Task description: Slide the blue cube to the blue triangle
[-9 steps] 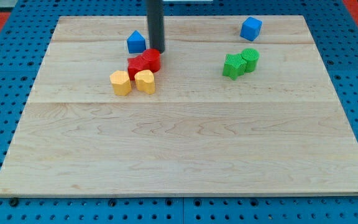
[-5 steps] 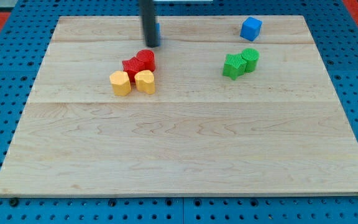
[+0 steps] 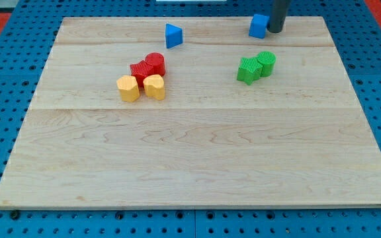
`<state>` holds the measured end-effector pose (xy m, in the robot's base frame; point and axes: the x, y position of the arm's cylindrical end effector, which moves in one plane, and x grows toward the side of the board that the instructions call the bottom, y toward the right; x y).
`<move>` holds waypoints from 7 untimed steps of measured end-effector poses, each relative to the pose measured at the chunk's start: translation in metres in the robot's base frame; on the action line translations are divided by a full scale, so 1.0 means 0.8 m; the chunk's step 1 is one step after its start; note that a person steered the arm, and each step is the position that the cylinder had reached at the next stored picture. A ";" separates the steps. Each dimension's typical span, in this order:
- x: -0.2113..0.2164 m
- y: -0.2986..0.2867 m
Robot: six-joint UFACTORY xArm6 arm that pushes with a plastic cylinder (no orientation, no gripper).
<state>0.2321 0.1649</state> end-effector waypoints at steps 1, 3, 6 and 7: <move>-0.013 -0.010; -0.040 -0.044; 0.067 -0.079; 0.072 -0.144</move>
